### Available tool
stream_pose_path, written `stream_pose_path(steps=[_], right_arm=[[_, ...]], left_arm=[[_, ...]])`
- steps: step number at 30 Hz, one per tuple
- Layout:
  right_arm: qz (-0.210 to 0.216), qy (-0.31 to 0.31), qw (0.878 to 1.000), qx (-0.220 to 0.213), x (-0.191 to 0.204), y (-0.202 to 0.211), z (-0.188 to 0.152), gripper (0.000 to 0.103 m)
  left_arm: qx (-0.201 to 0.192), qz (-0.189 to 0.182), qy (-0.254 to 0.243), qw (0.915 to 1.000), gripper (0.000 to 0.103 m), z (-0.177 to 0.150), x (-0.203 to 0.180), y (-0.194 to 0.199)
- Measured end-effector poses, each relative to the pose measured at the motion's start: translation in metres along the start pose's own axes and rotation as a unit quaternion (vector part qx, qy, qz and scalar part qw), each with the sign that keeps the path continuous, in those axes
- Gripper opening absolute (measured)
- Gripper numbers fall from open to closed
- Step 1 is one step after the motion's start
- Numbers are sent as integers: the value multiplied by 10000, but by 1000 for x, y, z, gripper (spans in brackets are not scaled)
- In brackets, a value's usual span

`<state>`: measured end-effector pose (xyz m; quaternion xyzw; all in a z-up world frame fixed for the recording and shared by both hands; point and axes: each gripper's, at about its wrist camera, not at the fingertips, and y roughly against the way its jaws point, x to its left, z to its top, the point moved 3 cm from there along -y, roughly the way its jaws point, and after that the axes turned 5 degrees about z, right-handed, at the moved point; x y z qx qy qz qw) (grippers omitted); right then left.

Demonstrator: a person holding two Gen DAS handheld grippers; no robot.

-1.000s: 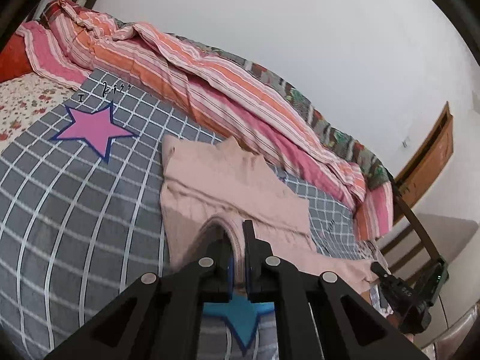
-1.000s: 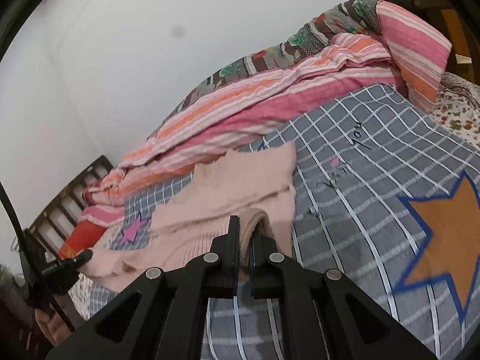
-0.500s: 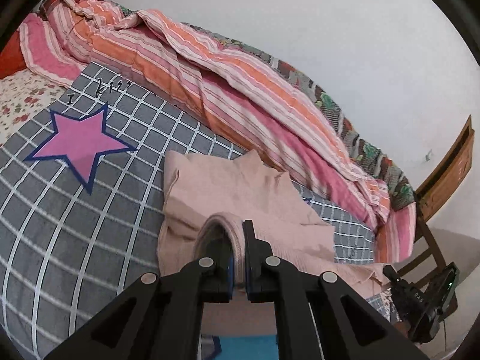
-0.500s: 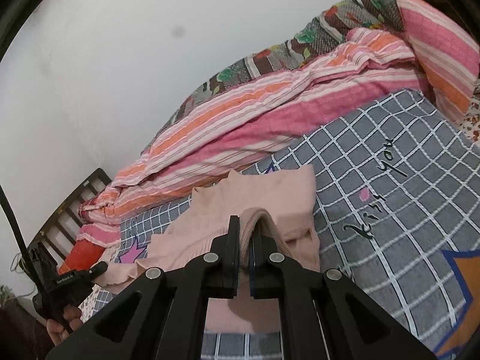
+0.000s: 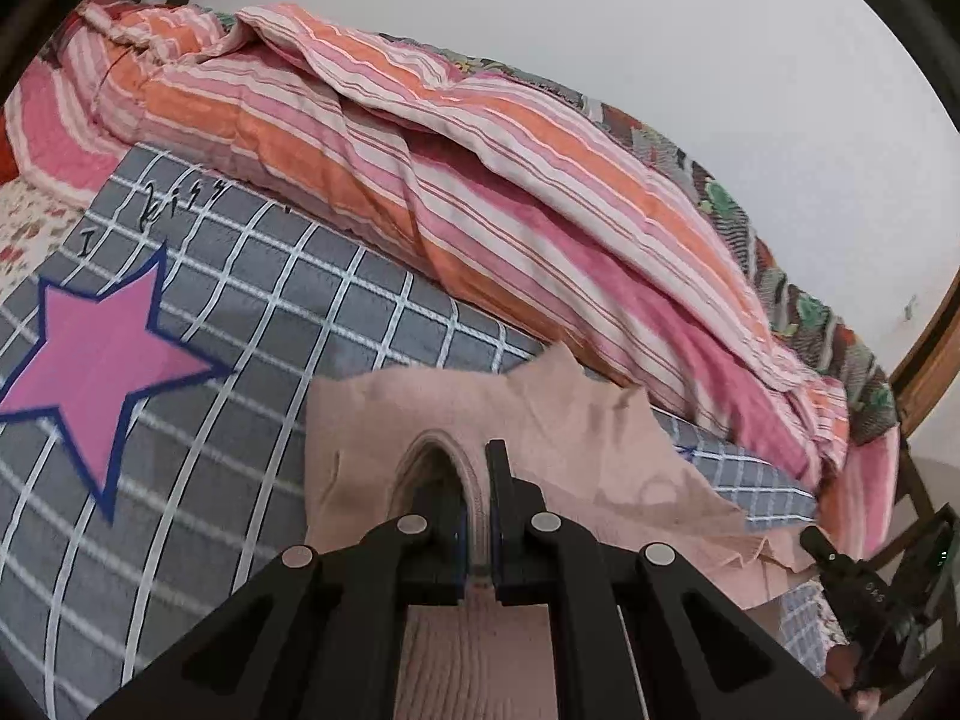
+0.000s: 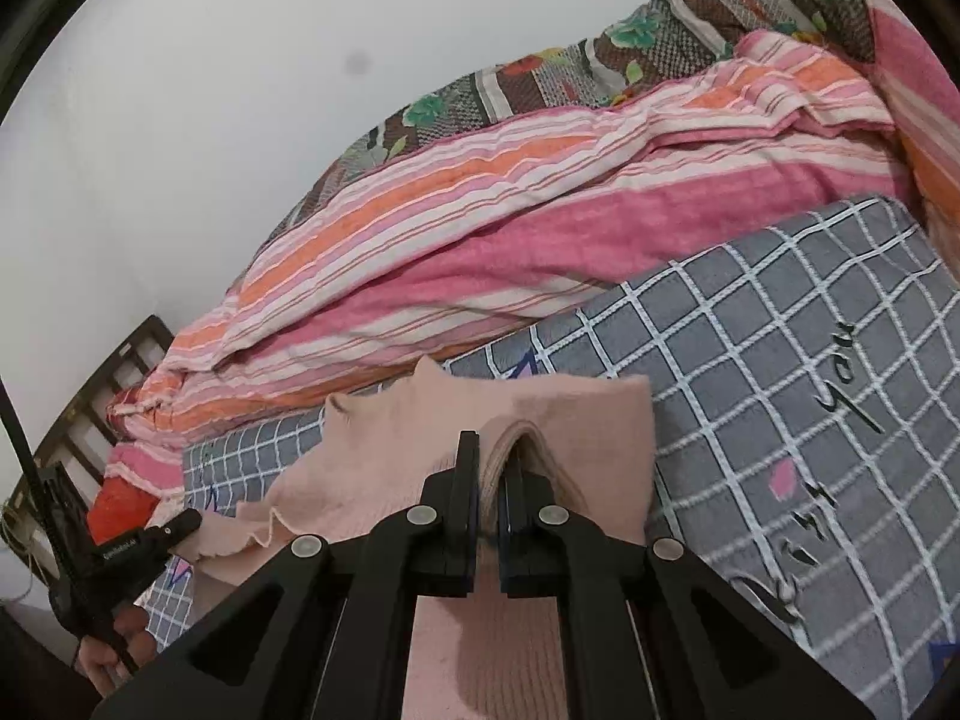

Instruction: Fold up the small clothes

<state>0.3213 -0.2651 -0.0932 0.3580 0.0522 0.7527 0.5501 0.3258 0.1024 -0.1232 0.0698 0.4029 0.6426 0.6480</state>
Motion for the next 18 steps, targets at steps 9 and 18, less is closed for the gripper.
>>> stream_pose_path(steps=[9,18], right_arm=[[-275,149,9995,-20,-11,-54,10,5],[-150,111,9998,-25,-26,-71,-7,31]], left_arm=[[96,-95,8,9999,7,13,-1,-52],[15,-369,228,9991,42,0,19,-65]])
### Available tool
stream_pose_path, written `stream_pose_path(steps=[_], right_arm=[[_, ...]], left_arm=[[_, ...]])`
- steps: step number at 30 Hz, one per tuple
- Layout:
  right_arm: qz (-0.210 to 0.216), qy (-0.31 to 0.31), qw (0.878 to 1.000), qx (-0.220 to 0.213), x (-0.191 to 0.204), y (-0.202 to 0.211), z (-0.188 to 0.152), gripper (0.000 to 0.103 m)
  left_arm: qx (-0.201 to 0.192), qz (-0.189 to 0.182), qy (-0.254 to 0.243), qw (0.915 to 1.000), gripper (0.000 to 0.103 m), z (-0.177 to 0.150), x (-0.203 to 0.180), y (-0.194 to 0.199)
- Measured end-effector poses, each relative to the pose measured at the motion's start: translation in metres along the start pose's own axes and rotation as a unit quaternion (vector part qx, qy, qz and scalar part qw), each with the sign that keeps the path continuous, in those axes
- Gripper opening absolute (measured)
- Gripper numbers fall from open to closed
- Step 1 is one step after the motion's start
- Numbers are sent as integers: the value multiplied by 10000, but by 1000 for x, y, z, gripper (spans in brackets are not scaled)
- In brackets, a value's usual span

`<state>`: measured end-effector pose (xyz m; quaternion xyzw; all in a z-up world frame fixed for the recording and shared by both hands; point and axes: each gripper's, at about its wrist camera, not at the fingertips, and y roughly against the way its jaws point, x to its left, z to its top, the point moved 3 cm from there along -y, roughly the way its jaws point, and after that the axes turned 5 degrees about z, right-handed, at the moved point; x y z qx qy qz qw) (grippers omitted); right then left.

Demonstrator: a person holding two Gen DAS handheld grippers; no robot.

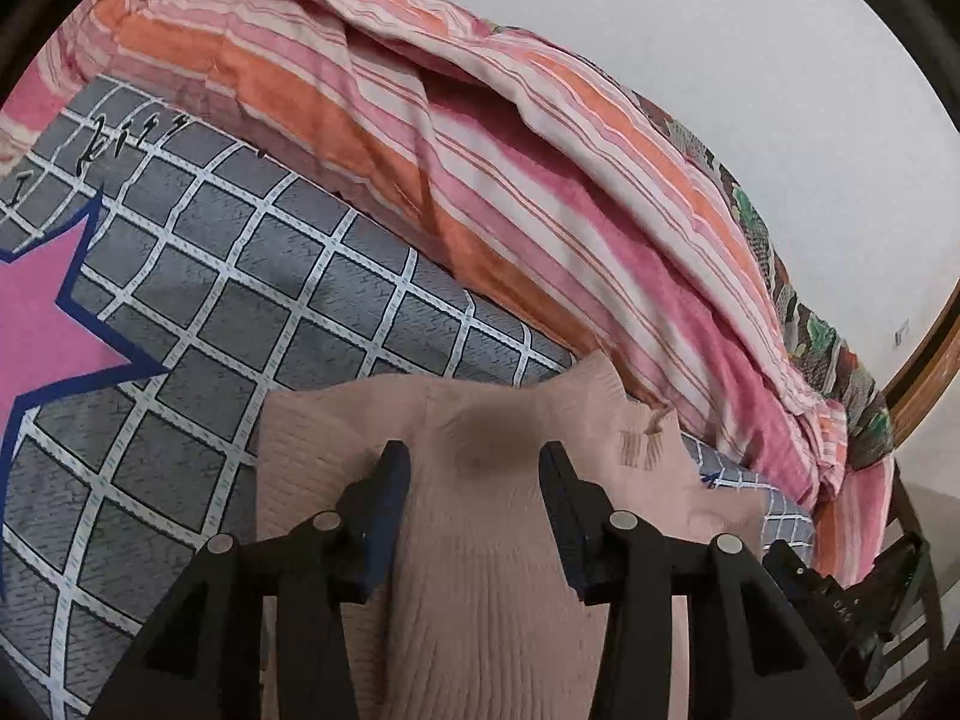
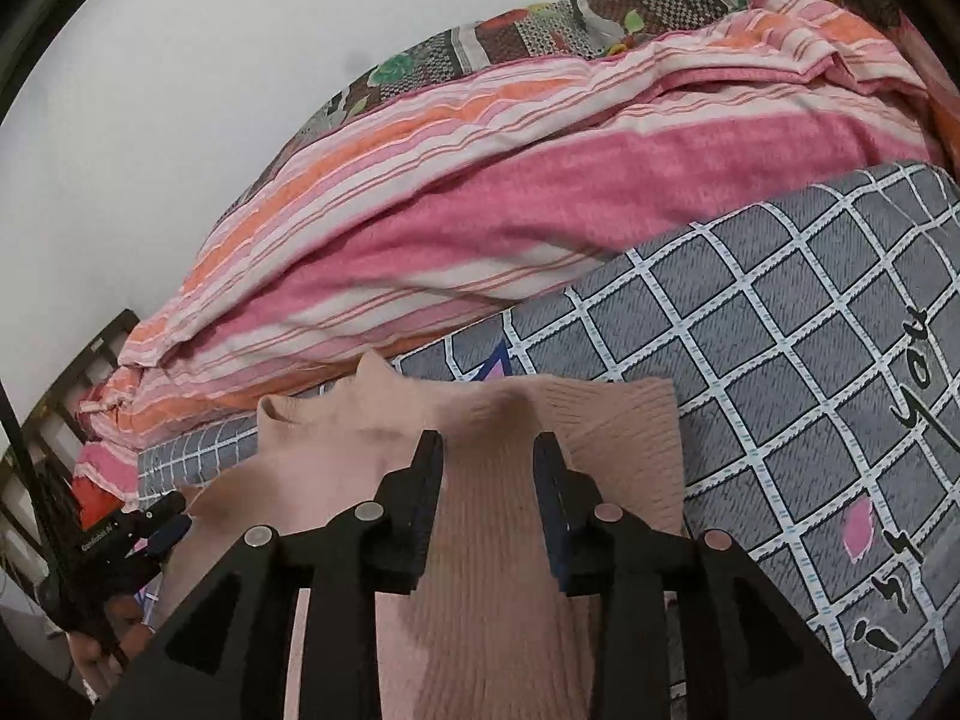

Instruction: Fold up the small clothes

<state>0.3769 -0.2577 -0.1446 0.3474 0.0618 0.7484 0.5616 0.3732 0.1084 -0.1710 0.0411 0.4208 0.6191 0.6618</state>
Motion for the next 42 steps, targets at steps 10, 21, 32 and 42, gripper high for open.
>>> stream_pose_path(steps=[10,21,32,42], right_arm=[[-315,-65,9993,170,-9,-5,-8,31],[-374,301,9975,515,6,29,0,33],[-242,745,9884,1304,0,114,-86,43],[218,-165,9904,1352,-16,107,-111,50]], left_arm=[[-212,315,-197,9991,47,-1,-3,7],[-272,755,-1125,9904,47,-12,-29,38],[436,-17,-771,9961,48,-86,12,120],[837,-323,188,9958,48,-115,32,104]])
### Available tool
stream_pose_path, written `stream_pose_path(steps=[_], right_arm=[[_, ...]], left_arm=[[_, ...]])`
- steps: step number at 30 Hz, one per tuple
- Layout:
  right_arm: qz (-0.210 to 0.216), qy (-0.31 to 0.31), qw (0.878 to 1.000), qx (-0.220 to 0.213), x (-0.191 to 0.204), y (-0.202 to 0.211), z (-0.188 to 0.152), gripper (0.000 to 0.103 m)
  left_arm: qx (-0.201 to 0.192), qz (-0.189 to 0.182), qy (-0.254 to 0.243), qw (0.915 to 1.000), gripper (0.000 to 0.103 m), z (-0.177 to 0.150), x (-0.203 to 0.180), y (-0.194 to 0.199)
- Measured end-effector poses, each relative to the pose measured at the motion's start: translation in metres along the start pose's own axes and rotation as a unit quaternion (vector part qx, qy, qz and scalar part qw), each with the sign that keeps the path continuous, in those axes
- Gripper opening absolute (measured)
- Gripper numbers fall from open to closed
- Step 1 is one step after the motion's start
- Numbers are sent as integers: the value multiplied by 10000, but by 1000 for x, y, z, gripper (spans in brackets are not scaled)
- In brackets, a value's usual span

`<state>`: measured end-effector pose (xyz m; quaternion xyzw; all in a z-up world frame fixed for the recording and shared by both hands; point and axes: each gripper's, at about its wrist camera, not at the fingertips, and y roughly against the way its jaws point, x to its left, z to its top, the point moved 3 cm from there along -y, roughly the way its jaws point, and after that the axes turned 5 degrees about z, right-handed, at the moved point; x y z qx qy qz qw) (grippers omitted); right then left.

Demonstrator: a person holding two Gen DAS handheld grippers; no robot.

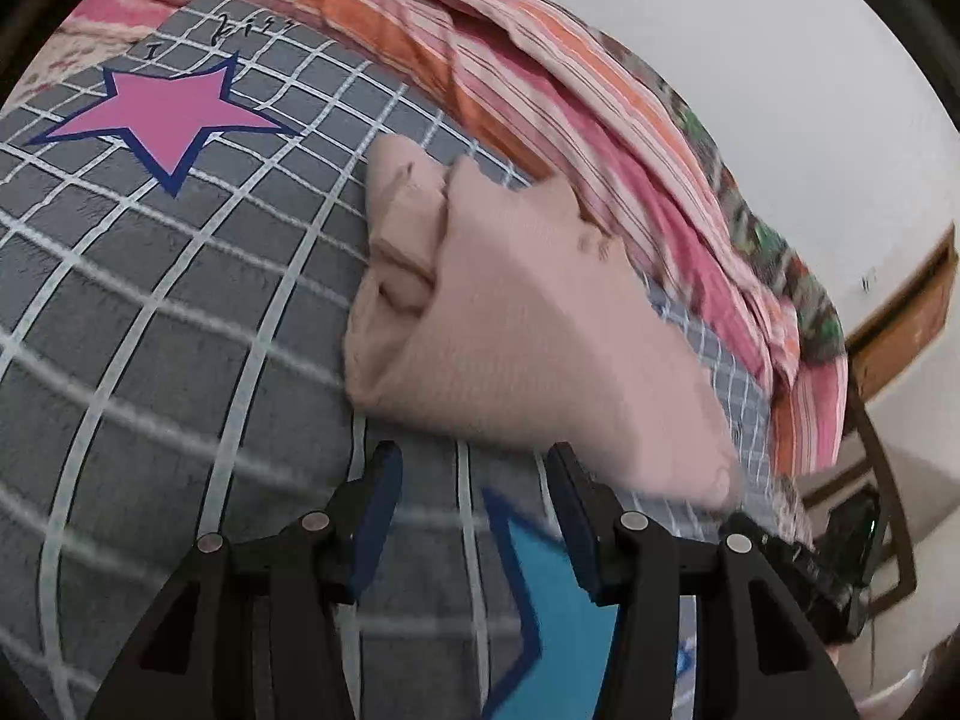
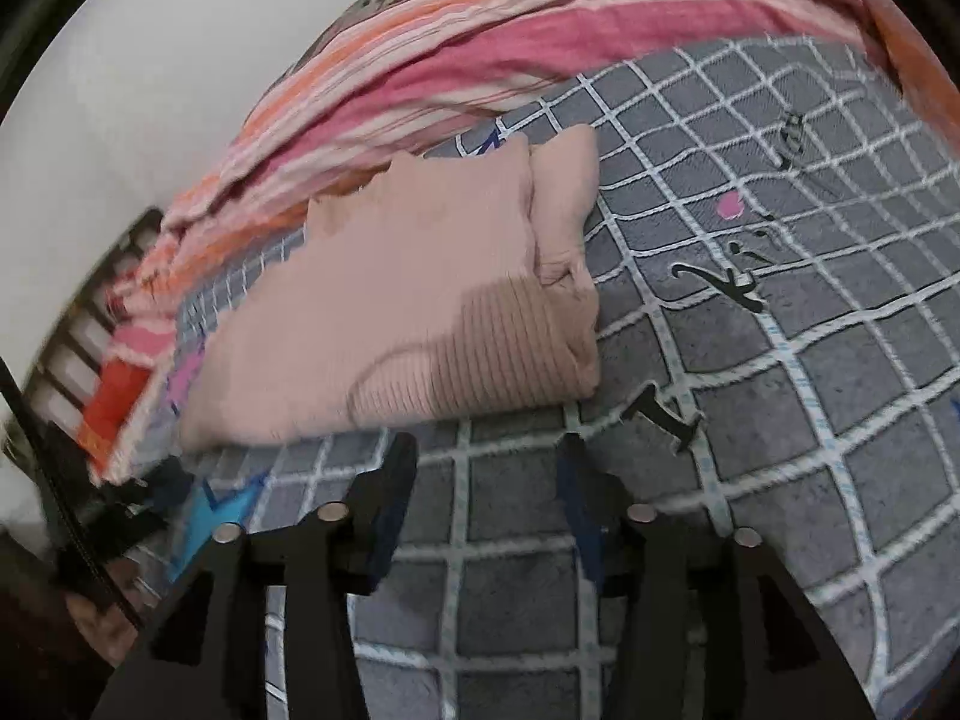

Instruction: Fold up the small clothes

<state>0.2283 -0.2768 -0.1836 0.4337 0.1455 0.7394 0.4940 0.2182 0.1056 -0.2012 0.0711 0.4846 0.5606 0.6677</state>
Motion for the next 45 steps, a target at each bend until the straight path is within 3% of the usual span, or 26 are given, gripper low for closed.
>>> stream_pose_path(steps=[4,9,10,11,12,13,20,28,31,38,41,43,45], right_arm=[[32,-412,9991,2,-7,-15,16,51],[33,-714,9974,-123,-13,-29,32,48],[-3,-689,9976,-109,-12,-32,34,42],[-68,-639,9979,-95,-11,-35,37,35],[-112,-634,9979,-80,-12,-37,38,14],[-53,-652,9979,-18,-12,-39,40,11],[23,-397,9990,-203,0,-12,29,8],[77,-321,9992,-211,7,32,-8,8],[61,-224,9995,-236,10,49,-24,8],[29,-285,9992,-276,8,70,-46,8],[58,-254,9993,-266,10,78,-54,16],[71,-170,9995,-251,13,83,-60,17],[14,-8,9998,-219,16,86,-66,19]], left_arm=[[23,35,458,9989,47,18,4,-19],[-133,380,297,9987,40,27,-3,-29],[-175,502,244,9983,33,28,-3,-29],[-185,595,220,9978,16,29,-3,-30],[-135,550,224,9981,13,30,-3,-31],[-144,547,259,9981,12,30,-2,-30],[-421,866,-86,9953,10,16,-14,3],[-567,940,-296,9935,8,-24,-10,59],[-665,1004,-382,9920,2,-40,-11,77],[-622,706,-278,9952,2,-57,-3,91],[-455,506,-45,9977,5,-58,6,90],[-388,455,-2,9982,14,-58,8,88],[-388,384,0,9985,35,-56,9,86]])
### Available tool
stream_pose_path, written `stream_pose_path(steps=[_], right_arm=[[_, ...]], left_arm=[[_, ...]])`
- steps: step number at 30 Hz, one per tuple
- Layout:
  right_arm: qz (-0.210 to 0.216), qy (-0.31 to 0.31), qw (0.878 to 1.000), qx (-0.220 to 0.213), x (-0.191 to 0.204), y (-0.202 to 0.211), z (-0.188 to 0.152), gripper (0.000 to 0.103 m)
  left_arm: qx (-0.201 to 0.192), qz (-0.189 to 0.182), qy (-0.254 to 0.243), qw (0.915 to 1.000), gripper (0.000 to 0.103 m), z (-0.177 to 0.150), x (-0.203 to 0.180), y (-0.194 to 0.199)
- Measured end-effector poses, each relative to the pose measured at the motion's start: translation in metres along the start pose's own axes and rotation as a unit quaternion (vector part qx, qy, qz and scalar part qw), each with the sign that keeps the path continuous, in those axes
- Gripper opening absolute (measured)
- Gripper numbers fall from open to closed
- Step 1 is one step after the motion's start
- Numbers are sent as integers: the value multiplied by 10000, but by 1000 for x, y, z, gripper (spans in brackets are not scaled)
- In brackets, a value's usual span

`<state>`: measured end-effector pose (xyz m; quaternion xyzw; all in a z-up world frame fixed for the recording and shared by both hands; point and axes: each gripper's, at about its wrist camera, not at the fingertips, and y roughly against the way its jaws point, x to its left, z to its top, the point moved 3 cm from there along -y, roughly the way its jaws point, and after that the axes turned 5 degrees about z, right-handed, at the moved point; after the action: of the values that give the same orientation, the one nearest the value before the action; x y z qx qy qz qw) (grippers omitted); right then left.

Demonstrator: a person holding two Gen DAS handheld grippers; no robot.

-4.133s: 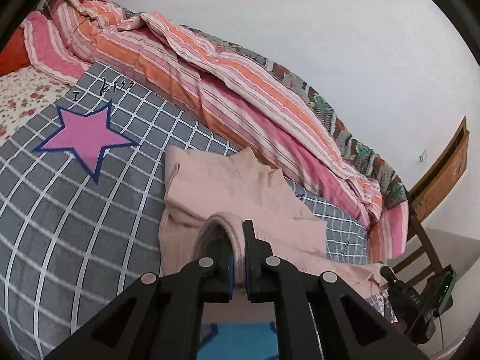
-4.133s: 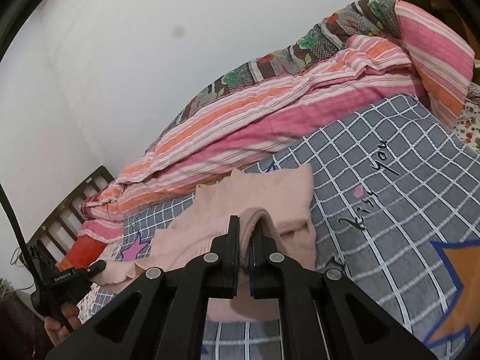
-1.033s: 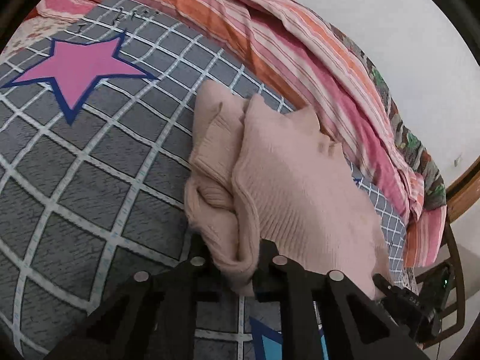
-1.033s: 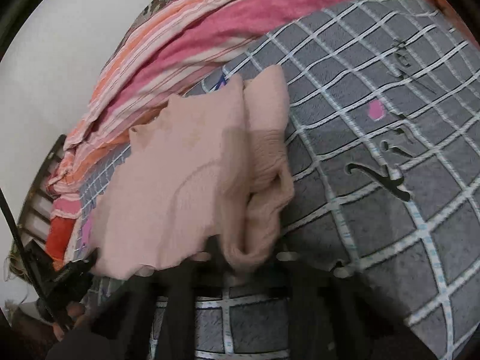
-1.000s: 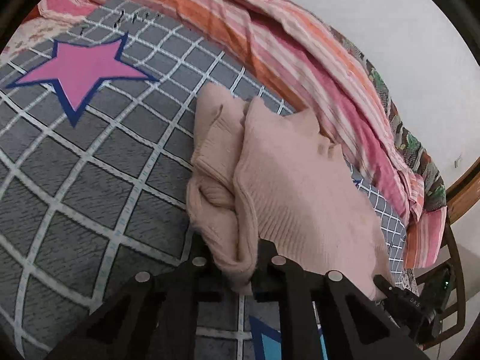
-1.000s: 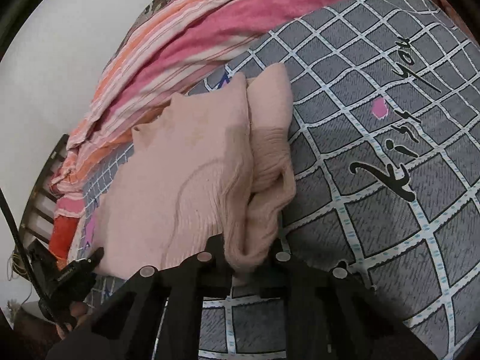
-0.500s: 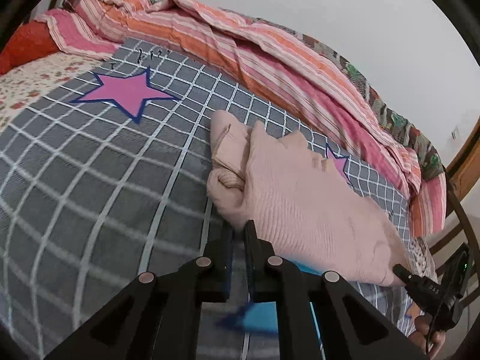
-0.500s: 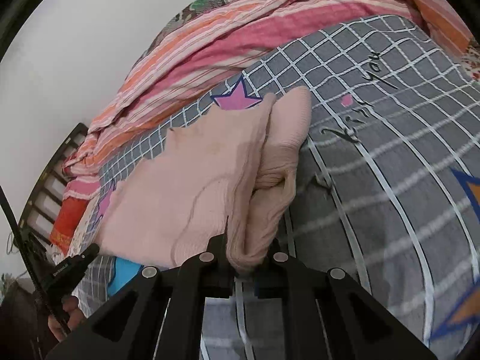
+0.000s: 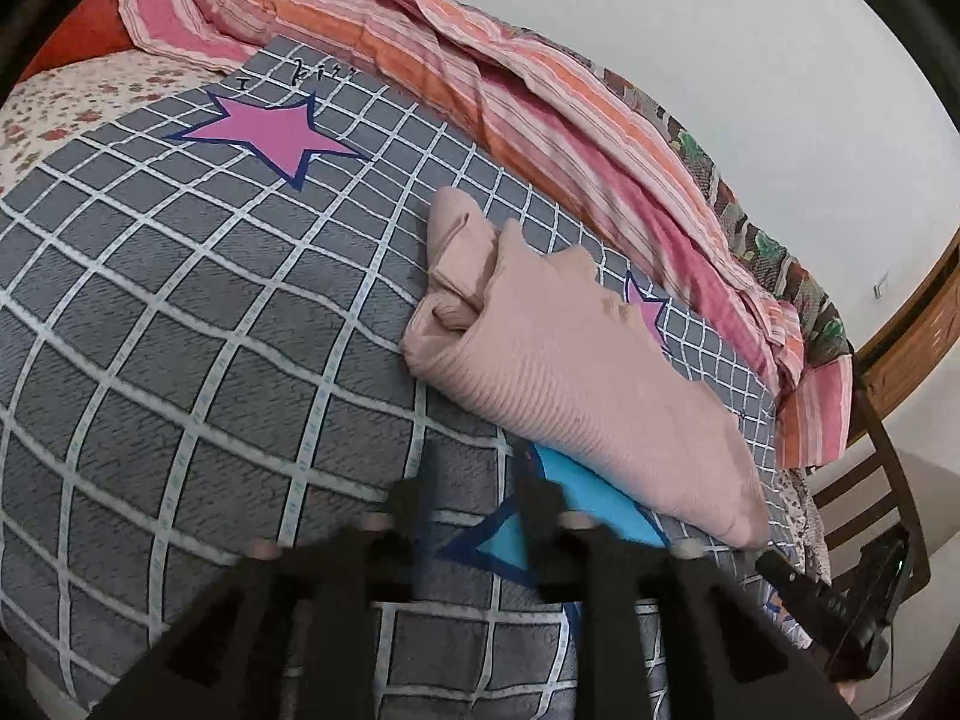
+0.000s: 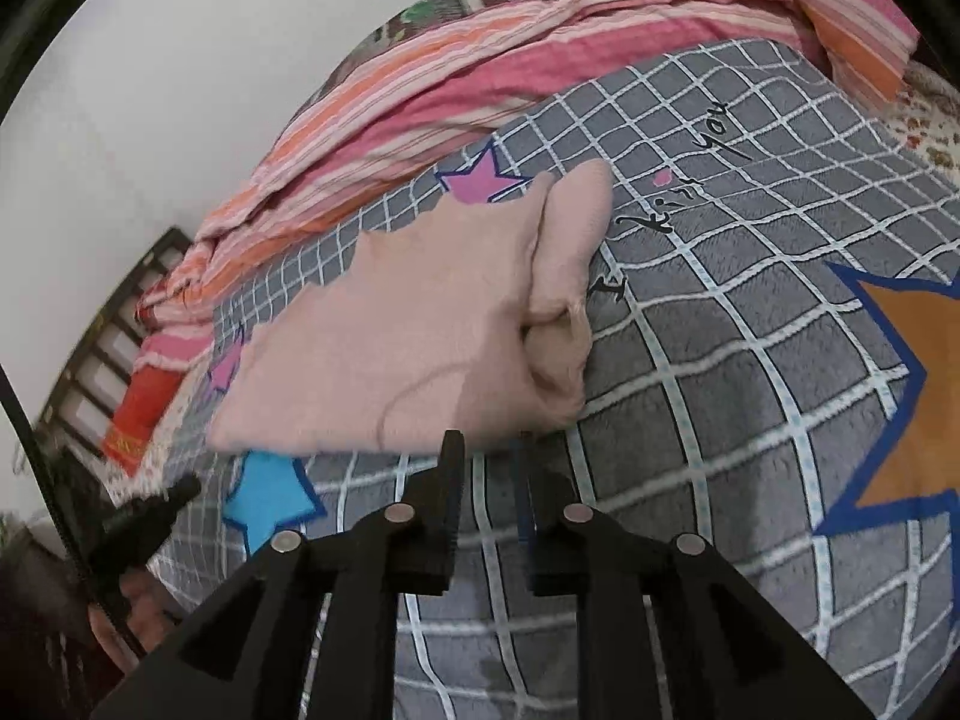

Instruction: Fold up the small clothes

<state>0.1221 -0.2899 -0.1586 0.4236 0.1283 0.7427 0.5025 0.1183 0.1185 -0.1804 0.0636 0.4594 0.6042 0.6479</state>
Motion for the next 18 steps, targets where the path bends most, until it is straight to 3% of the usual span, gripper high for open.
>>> stream_pose_path(steps=[3,7,14,16,18], right_arm=[[-172,161,9997,-46,1,7,-5,22],[-177,267,9994,-95,0,10,-7,37],[160,-370,9991,-104,-16,-11,-6,38],[306,-525,9979,-202,-18,-16,-2,38],[313,-742,9965,-218,-21,-25,5,38]], left_arm=[[-51,-53,0,10000,38,5,0,-5],[201,-76,31,9998,40,9,2,-26],[199,-203,268,9992,40,23,0,-55],[187,-155,415,9988,33,29,1,-63],[246,-90,557,9981,14,32,3,-69]])
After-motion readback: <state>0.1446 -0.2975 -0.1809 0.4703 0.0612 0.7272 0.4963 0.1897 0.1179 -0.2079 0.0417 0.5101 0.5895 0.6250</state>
